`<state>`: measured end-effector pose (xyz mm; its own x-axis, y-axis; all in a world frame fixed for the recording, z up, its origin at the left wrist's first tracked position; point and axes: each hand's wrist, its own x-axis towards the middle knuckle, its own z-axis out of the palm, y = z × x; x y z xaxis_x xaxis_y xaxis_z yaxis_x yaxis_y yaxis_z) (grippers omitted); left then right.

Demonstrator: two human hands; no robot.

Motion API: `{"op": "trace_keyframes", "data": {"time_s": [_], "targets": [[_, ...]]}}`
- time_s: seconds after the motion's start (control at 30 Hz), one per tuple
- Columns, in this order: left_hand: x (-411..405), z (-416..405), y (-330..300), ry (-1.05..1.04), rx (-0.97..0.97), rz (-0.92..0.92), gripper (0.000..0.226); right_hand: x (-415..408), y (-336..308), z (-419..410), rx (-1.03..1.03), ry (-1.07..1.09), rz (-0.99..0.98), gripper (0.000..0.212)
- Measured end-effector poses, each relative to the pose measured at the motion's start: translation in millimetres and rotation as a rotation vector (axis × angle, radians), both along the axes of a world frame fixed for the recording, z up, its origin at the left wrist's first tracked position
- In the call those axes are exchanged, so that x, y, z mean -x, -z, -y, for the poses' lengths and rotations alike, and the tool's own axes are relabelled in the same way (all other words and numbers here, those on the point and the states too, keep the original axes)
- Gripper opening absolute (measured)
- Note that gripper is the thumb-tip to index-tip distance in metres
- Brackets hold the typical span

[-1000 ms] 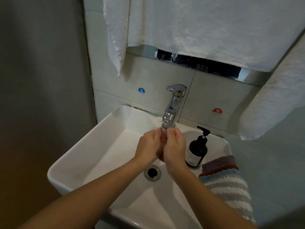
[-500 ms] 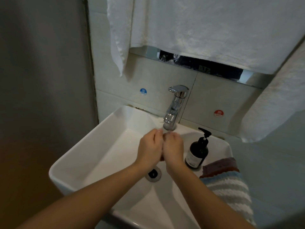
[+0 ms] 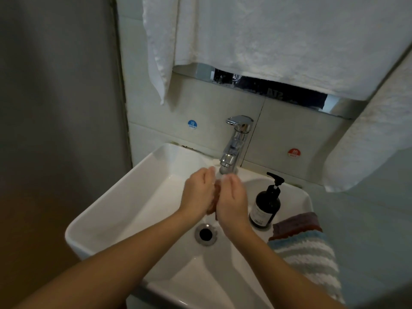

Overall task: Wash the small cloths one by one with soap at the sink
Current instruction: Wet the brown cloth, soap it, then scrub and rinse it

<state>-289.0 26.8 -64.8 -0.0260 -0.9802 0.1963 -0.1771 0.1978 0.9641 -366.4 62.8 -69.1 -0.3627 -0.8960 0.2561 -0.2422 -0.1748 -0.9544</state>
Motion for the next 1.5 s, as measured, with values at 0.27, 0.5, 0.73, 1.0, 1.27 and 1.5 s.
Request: {"op": "trace_keyframes", "data": {"time_s": [0.27,0.5,0.73,1.0,1.27,1.5], "targets": [[2.0,-6.8,-7.4,-0.103,0.032,-0.024,0.027,-0.4,-2.6,0.2,-0.108,-0.054,0.024,0.028],[4.6,-12.7,-12.1,0.057,0.043,0.090,0.024,8.0,11.3,12.6,-0.202,0.060,-0.063,0.023],[7.5,-27.4,5.1,0.235,-0.017,-0.010,0.019,14.6,-20.2,17.1,-0.012,0.231,0.046,0.025],[5.3,-14.7,-4.6,0.132,-0.071,-0.225,0.012,6.4,-24.0,-5.4,0.007,-0.049,0.062,0.029],[9.9,-6.4,-6.1,0.042,-0.033,-0.167,0.008,18.3,-14.4,8.5,-0.418,-0.113,-0.306,0.029],[12.8,-18.1,-12.2,0.259,-0.009,-0.072,0.009,17.0,-5.1,10.1,-0.175,0.118,0.066,0.026]]}}
